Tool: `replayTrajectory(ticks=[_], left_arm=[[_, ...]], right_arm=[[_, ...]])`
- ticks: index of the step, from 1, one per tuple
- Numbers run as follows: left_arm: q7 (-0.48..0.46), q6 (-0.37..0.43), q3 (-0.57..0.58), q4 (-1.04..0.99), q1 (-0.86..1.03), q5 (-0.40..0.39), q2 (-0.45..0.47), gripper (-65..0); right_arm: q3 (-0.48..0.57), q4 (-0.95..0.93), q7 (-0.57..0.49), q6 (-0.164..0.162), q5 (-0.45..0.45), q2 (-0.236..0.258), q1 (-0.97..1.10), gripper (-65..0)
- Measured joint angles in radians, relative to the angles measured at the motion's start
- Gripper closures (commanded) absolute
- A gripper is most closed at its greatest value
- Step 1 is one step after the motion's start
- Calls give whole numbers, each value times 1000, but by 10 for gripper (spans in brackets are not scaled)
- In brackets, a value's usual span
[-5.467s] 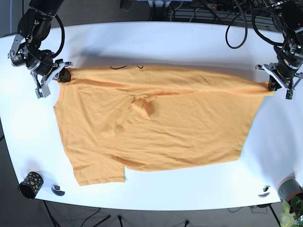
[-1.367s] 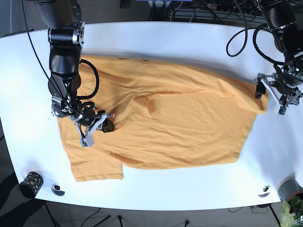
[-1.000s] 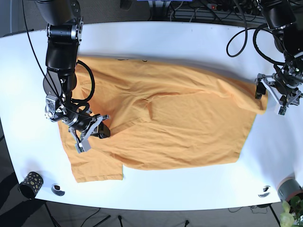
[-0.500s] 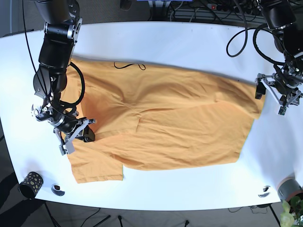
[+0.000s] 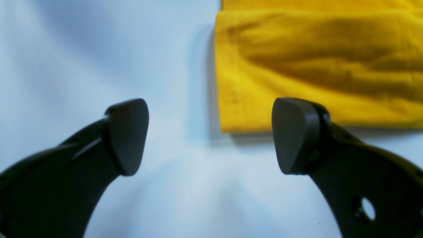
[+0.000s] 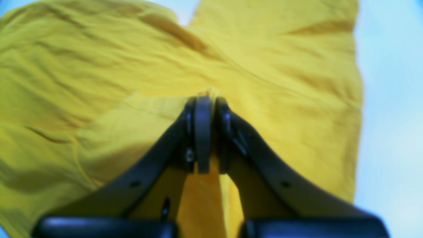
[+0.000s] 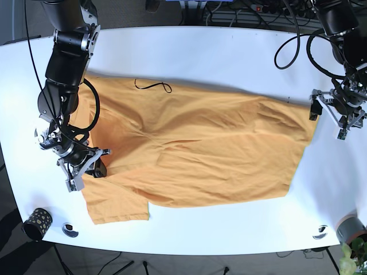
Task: Fold the T-shirt properly
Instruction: 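Grasp the shirt's edge corners with both grippers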
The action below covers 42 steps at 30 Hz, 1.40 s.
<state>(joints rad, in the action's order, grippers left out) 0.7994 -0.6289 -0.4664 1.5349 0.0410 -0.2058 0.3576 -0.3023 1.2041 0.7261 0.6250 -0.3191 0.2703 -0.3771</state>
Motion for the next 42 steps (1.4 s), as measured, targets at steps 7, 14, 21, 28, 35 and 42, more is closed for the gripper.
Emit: replayTrajectory(ticks=[7, 14, 21, 28, 35, 42], left_arm=[[0, 0, 0, 0, 0, 0, 0, -547], [0, 0, 0, 0, -6, 0, -19, -547], [-5, 3, 0, 0, -24, 1, -19, -547], [-1, 100, -2, -3, -47, 2, -19, -547], [-3, 154, -2, -4, -50, -1, -22, -550], [-3, 157, 0, -6, -64, -1, -21, -553]], right_arm=[[0, 0, 2, 0, 54, -1, 0, -140], [-40, 1, 11, 3, 57, -16, 12, -484], [-199, 172, 134, -16, 77, 0, 107, -564], [-230, 403, 221, 4, 39, -18, 267, -563], [-389, 460, 263, -3, 60, -41, 404, -563], [-487, 460, 300, 5, 54, -89, 461, -563]])
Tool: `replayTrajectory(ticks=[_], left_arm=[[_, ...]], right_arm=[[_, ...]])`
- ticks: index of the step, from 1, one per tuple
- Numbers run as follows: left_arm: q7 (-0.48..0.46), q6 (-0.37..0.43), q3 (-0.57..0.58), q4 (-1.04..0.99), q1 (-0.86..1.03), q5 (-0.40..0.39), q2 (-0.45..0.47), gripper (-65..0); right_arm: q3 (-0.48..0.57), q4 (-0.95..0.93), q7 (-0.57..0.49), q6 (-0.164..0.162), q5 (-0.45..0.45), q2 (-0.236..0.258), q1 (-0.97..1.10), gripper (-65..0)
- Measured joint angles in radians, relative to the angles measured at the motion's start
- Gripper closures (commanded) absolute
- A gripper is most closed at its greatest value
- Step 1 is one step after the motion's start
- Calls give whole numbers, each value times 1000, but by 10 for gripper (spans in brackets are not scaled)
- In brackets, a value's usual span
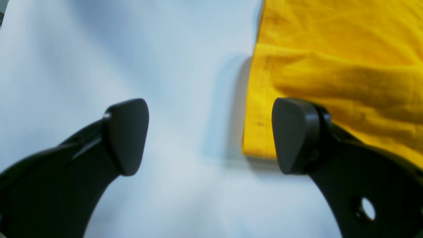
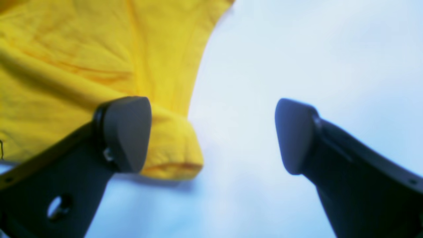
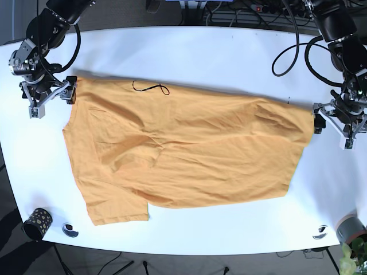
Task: Fold the T-shirt properly
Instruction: 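Grasp the shirt's edge corners with both grippers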
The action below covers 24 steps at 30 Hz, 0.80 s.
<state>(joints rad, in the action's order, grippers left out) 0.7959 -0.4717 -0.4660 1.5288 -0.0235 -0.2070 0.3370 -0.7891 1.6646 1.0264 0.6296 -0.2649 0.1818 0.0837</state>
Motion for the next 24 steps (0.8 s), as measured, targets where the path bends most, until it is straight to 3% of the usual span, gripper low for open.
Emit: replayTrajectory(ticks=[14, 24], left_arm=[[-1, 0, 0, -35, -5, 0, 1, -553], [-21, 0, 4, -94, -6, -4, -36, -550]], right_arm=[[-27, -23, 49, 0, -1, -101, 32, -541], [-23, -23, 48, 0, 0, -113, 25, -132]])
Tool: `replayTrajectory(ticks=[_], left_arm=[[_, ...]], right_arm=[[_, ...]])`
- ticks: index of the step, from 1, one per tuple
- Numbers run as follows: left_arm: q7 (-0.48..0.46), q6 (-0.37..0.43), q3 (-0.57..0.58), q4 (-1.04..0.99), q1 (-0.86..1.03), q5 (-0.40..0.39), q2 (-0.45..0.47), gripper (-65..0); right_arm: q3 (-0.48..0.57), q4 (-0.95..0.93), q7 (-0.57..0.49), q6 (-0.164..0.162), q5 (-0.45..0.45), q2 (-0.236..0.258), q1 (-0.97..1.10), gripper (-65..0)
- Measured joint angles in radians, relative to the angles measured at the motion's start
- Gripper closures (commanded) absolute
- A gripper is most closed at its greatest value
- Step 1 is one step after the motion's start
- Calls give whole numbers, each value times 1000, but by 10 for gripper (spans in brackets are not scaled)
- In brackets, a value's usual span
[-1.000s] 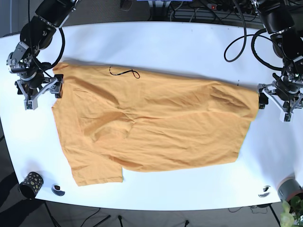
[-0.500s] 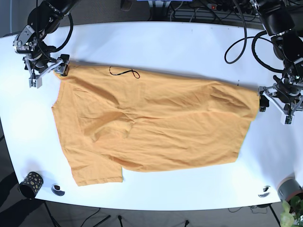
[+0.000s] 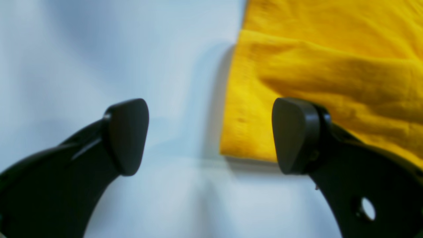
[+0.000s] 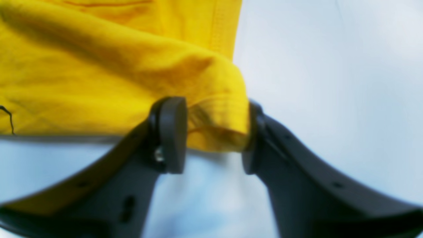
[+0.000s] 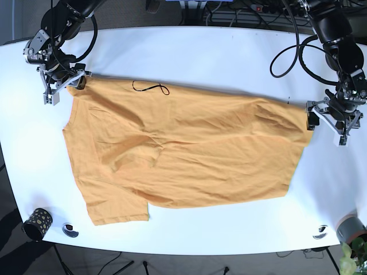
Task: Fold the T-shirt properly
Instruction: 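Grasp the shirt's edge corners with both grippers, then pull the grasped shirt edge away from the hem with both grippers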
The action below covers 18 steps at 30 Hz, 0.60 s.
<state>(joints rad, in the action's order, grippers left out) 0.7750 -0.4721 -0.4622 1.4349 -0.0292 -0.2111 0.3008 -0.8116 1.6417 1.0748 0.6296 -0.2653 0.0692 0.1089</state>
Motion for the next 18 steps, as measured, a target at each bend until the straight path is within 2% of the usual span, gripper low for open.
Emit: replayTrajectory(ticks=[1, 4, 9, 18], left_arm=[[-4, -3, 0, -13, -2, 1, -1, -550], [-5, -3, -1, -49, -1, 3, 3, -549], [-2, -2, 17, -112, -27, 8, 5, -549], [-17, -3, 100, -140, -53, 8, 5, -533]], right_arm=[[0, 0, 1, -1, -1, 0, 0, -92], [2, 0, 0, 0, 0, 0, 0, -41], [46, 0, 0, 0, -1, 0, 0, -40], [46, 0, 0, 0, 0, 0, 0, -38]])
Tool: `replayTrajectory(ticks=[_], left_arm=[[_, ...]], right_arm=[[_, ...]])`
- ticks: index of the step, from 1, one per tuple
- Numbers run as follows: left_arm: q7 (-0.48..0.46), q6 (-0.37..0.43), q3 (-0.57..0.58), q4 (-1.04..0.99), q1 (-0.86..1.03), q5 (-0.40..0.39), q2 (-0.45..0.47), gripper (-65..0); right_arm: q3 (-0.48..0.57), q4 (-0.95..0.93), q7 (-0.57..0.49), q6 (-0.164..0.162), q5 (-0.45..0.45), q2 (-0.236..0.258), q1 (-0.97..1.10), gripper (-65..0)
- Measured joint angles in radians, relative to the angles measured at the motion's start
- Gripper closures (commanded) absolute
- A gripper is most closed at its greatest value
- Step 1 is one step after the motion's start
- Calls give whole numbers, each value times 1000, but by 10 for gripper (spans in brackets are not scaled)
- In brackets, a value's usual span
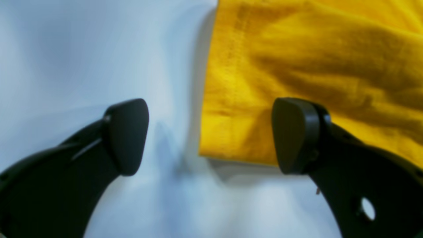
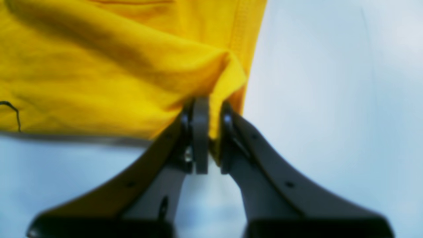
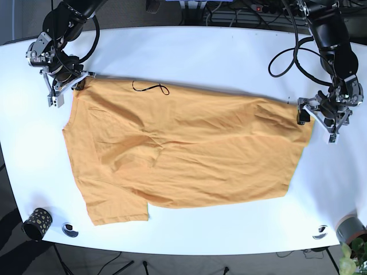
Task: Fold the T-shirt properly
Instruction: 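Pull the grasped shirt edge away from the hem with both grippers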
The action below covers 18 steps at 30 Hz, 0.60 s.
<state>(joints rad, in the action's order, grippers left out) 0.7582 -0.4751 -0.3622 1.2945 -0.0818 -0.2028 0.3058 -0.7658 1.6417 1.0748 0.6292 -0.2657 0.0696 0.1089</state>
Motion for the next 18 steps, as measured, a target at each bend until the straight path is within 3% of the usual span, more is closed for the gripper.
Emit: replayTrajectory(ticks=[2, 3, 9, 18], left_arm=[[-22, 0, 39, -14, -16, -3, 1, -487], [-27, 1, 49, -23, -21, -4, 1, -433], [-65, -3, 57, -116, -63, -19, 10, -14], [-71, -11, 52, -113, -28, -53, 50, 0]], right_arm=[[0, 0, 0, 0, 0, -1, 0, -38], [1, 0, 0, 0, 0, -2, -1, -38], [0, 0, 0, 0, 0, 3, -2, -36], [0, 2, 0, 0, 0, -9, -8, -35]])
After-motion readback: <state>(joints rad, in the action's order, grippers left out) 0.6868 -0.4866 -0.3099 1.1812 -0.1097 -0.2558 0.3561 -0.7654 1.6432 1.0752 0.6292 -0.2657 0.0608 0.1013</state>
